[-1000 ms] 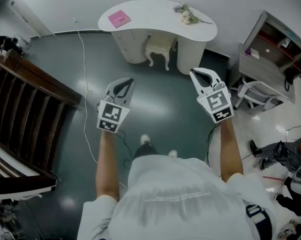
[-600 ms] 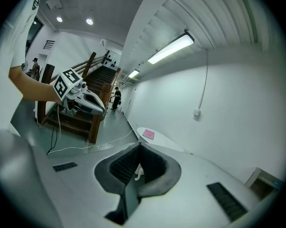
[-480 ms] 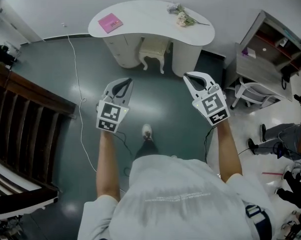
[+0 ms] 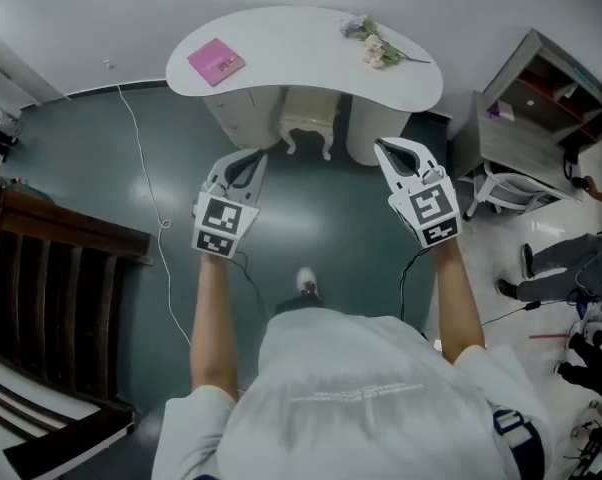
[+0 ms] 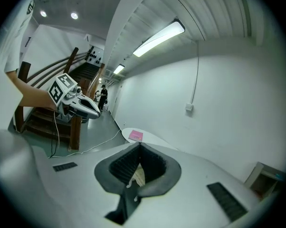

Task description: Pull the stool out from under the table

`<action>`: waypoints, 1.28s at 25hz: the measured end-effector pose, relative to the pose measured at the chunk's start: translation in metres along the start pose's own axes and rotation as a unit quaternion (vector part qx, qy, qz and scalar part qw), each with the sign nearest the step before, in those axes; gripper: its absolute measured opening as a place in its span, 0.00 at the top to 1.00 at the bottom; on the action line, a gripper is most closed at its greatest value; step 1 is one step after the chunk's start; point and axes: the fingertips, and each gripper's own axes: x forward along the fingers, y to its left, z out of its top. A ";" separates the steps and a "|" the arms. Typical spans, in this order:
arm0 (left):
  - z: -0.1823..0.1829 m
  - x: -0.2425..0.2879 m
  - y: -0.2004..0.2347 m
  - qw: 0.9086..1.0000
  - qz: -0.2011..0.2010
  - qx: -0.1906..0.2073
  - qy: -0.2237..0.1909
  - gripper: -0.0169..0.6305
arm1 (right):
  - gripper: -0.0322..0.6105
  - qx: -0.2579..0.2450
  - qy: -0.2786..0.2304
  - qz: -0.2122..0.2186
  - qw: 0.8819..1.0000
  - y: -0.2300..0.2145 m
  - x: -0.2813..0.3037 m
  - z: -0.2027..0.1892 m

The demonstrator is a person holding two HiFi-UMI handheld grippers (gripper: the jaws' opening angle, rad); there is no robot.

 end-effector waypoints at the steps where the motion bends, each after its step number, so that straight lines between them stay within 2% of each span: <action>1: -0.004 0.005 0.012 1.000 -0.001 -0.002 0.001 0.95 | 0.93 0.003 0.000 -0.003 1.000 -0.002 0.010 0.003; 9: -0.043 0.048 0.087 0.999 -0.003 -0.033 0.010 0.95 | 0.93 0.027 0.012 -0.016 0.999 -0.012 0.083 -0.006; 12: -0.055 0.070 0.109 0.999 0.002 -0.047 0.011 0.95 | 0.93 0.034 0.028 -0.021 0.999 -0.021 0.113 -0.021; 16: -0.087 0.114 0.122 0.998 -0.011 -0.052 0.020 0.95 | 0.93 0.043 0.044 -0.030 0.998 -0.036 0.156 -0.056; 20: -0.139 0.173 0.137 0.996 -0.025 -0.077 0.034 0.95 | 0.93 0.067 0.046 -0.018 0.997 -0.049 0.218 -0.104; 25: -0.216 0.253 0.144 0.994 -0.038 -0.094 0.044 0.94 | 0.93 0.079 0.048 -0.005 0.996 -0.053 0.294 -0.181; 26: -0.234 0.270 0.144 0.994 -0.038 -0.096 0.046 0.92 | 0.92 0.081 0.050 -0.001 0.995 -0.053 0.309 -0.200; 28: -0.270 0.306 0.146 0.993 -0.038 -0.105 0.049 0.80 | 0.92 0.085 0.055 0.006 0.995 -0.054 0.337 -0.239; 30: -0.306 0.341 0.144 0.991 -0.042 -0.113 0.051 0.77 | 0.92 0.090 0.061 0.016 0.994 -0.056 0.362 -0.279; 31: -0.325 0.358 0.142 0.991 -0.045 -0.114 0.053 0.76 | 0.89 0.089 0.064 0.023 0.994 -0.055 0.374 -0.299; 32: -0.344 0.373 0.140 0.991 -0.048 -0.115 0.055 0.75 | 0.80 0.083 0.067 0.031 0.994 -0.052 0.385 -0.319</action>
